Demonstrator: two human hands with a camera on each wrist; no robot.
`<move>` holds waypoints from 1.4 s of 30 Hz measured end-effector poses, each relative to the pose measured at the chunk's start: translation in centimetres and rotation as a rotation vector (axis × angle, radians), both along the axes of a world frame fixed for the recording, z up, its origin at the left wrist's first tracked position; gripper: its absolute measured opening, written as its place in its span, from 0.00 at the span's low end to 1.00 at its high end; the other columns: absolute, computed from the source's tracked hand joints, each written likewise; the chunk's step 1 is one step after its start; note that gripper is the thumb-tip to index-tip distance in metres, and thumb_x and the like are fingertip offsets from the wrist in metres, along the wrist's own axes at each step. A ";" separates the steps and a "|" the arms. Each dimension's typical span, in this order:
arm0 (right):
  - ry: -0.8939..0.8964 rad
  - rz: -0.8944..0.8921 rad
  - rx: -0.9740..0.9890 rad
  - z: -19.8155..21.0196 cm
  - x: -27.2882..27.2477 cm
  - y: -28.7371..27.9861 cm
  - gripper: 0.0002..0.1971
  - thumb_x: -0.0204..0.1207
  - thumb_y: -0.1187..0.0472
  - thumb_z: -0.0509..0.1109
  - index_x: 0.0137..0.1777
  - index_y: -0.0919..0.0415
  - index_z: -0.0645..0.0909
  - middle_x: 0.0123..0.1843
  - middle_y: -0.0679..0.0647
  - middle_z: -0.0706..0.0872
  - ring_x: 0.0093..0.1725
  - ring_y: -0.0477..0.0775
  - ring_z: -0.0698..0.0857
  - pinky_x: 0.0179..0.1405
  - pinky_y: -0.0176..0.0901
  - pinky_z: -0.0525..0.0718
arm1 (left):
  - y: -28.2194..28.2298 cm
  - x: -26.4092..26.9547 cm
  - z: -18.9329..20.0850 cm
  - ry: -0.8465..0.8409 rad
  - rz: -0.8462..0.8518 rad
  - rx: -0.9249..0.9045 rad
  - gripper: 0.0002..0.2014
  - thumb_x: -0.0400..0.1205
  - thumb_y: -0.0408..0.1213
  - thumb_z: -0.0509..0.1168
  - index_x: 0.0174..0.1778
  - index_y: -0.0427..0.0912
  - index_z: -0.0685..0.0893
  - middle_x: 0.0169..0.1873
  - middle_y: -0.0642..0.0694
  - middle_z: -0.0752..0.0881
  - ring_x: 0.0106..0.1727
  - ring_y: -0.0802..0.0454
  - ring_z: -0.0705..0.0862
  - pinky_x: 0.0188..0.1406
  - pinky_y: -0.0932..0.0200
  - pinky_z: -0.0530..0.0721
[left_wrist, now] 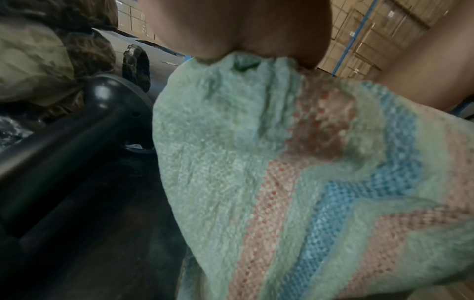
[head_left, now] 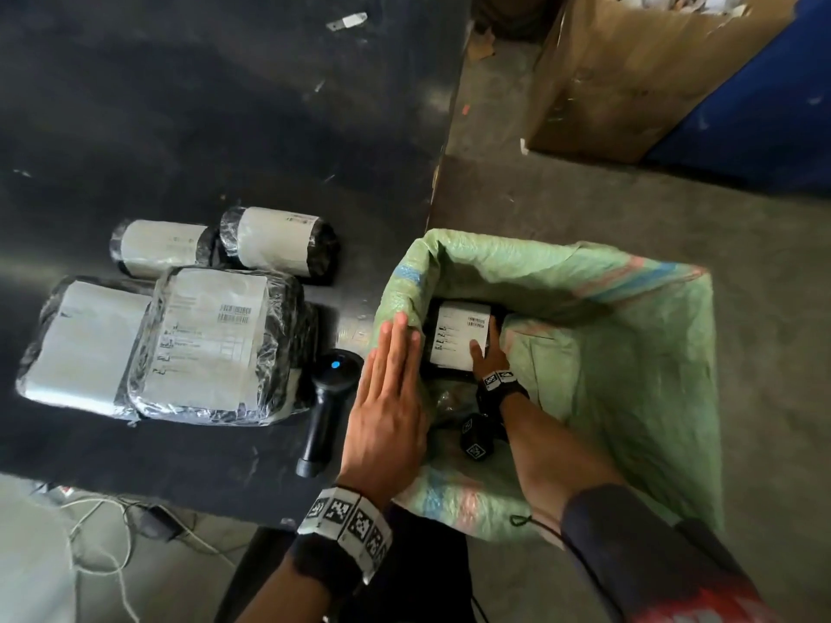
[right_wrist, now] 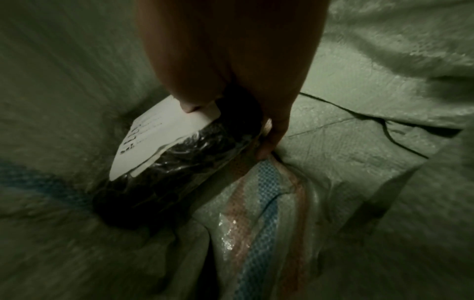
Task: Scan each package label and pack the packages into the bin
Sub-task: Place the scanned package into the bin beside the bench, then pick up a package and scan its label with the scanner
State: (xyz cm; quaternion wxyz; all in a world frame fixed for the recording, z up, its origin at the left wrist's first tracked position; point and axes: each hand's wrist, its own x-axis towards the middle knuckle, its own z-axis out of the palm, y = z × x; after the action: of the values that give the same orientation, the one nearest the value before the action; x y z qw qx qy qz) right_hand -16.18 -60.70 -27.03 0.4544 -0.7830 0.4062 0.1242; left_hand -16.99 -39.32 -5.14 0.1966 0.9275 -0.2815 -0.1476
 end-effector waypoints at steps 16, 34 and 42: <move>0.117 0.366 -0.150 22.9 3.8 1.9 0.24 0.82 0.42 0.59 0.71 0.55 0.80 0.68 0.59 0.85 0.68 0.64 0.82 0.69 0.51 0.78 | 6.1 2.9 6.1 0.053 0.029 -0.266 0.29 0.85 0.48 0.59 0.84 0.45 0.69 0.85 0.40 0.66 0.86 0.40 0.64 0.81 0.39 0.71; 0.107 0.054 0.186 20.7 -0.6 25.3 0.39 0.79 0.35 0.57 0.85 0.41 0.44 0.80 0.57 0.71 0.68 0.69 0.81 0.61 0.65 0.84 | 24.2 8.9 1.7 0.188 0.431 -0.297 0.40 0.77 0.72 0.57 0.85 0.71 0.52 0.90 0.46 0.47 0.89 0.42 0.39 0.83 0.28 0.57; -0.181 -0.193 0.241 13.7 -0.4 26.1 0.34 0.74 0.30 0.63 0.78 0.25 0.53 0.86 0.52 0.59 0.83 0.60 0.66 0.80 0.66 0.67 | 24.6 10.0 1.5 0.266 0.393 -0.413 0.48 0.68 0.75 0.66 0.84 0.73 0.53 0.89 0.44 0.52 0.89 0.49 0.42 0.85 0.32 0.57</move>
State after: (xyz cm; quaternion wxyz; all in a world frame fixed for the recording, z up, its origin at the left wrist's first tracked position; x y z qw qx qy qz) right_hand -16.54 -34.59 -13.31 0.5896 -0.6882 0.4190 0.0569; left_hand -6.96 -14.71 -3.64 0.4407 0.8772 -0.0927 -0.1666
